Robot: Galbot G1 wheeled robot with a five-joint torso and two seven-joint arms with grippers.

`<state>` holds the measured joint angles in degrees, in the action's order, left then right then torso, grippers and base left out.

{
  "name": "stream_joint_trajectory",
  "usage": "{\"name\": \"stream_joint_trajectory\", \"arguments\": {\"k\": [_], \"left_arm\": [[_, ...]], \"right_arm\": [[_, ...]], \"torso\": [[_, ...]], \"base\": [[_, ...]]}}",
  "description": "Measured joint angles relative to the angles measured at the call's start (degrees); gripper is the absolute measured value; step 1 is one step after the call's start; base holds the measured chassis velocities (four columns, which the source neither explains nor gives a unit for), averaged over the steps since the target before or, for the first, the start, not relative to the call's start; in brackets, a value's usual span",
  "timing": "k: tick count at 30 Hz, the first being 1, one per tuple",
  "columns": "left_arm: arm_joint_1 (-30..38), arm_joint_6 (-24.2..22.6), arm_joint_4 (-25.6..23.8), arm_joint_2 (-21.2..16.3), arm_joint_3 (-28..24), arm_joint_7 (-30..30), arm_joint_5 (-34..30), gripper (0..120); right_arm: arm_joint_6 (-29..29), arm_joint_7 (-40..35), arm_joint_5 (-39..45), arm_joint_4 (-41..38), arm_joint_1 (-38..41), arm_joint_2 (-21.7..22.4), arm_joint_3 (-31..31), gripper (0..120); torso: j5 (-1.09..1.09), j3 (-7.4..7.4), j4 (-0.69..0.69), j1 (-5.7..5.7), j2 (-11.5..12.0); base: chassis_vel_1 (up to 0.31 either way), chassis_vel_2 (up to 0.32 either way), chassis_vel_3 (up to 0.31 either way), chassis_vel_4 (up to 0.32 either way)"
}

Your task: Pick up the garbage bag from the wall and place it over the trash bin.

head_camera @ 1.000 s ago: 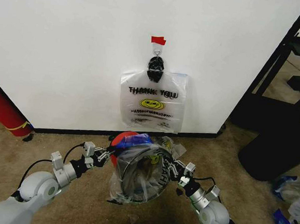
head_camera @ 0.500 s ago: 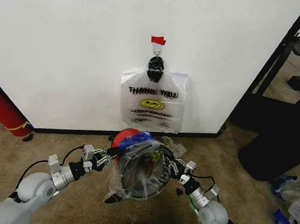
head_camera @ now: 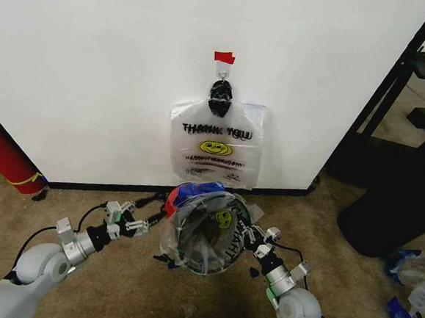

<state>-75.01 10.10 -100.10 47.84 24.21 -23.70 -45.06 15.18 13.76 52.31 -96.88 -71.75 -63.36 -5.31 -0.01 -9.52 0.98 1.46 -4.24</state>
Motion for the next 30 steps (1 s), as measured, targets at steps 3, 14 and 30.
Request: {"name": "stream_joint_trajectory", "arguments": {"k": [3,14,30], "left_arm": [[-2.6,4.9,-4.8,1.9,-0.7,14.9,5.3,100],[-7.3,16.6,-11.2,4.4,-0.2,6.7,9.1,100],[-5.2,15.8,-5.1,5.3,-1.9,6.4,12.1,100]], "right_arm": [[-4.5,-11.2,0.4,-4.8,-0.6,0.0,0.4,0],[-8.4,-21.0,2.9,-10.3,-1.1,-0.5,-0.7,0],[-9.0,-21.1,3.5,-13.2,-2.3,-0.7,-0.9,0]], "torso": [[0.01,0.0,-0.01,0.0,0.0],[0.01,0.0,-0.02,0.0,0.0],[0.01,0.0,0.0,0.0,0.0]], "base": [[0.0,0.0,0.0,0.0],[0.0,0.0,0.0,0.0],[0.0,0.0,0.0,0.0]]}}
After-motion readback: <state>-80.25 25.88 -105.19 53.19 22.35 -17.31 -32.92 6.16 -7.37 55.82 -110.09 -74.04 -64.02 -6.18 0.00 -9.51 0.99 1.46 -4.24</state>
